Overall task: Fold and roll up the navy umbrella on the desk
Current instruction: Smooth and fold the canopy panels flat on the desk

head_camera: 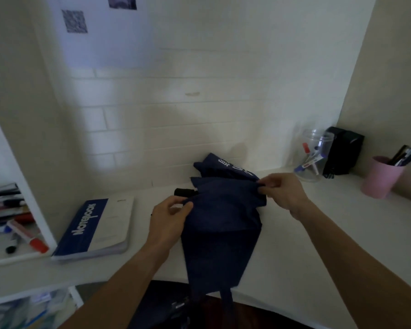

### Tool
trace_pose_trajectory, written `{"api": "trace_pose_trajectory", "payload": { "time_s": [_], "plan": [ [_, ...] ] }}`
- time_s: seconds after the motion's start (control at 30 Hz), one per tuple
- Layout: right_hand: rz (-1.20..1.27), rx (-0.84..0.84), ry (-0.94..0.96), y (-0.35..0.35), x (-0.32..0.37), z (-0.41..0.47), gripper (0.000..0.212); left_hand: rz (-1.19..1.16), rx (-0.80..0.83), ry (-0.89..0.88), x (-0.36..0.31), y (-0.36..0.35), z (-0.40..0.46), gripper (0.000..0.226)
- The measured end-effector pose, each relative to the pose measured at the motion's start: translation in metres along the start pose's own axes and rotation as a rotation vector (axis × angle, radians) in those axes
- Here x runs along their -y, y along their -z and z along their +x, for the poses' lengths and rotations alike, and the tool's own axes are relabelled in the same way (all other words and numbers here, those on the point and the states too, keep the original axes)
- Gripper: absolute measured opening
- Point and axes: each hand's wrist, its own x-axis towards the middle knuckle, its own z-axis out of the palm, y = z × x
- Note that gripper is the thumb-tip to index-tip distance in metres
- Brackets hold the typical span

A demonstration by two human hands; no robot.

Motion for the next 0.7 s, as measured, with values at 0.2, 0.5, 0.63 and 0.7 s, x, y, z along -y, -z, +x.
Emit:
{"api": "trace_pose_trajectory", "payload": {
  "time_s": [0.2, 0.5, 0.63, 0.7],
  "plan": [
    [0.034, -0.083, 0.159, 0.010, -0.003, -0.056, 0.019, 0.008, 0.019, -0.154, -0.018, -0.001, -0.011, 0.010],
    [0.261, 0.180, 0.138, -0.010, -0.009, -0.065, 0.028, -0.074, 0.158, -0.120, -0.044, -0.004, -0.031, 0.033],
    [0.241, 0.221, 0.138, -0.013, -0.006, -0.066, 0.045, -0.071, 0.158, -0.119, -0.040, 0.000, -0.033, 0.025],
    [0.307, 0.256, 0.125, -0.013, -0.004, -0.067, 0.042, -0.094, 0.158, -0.096, -0.036, 0.003, -0.033, 0.023]
  ]
}}
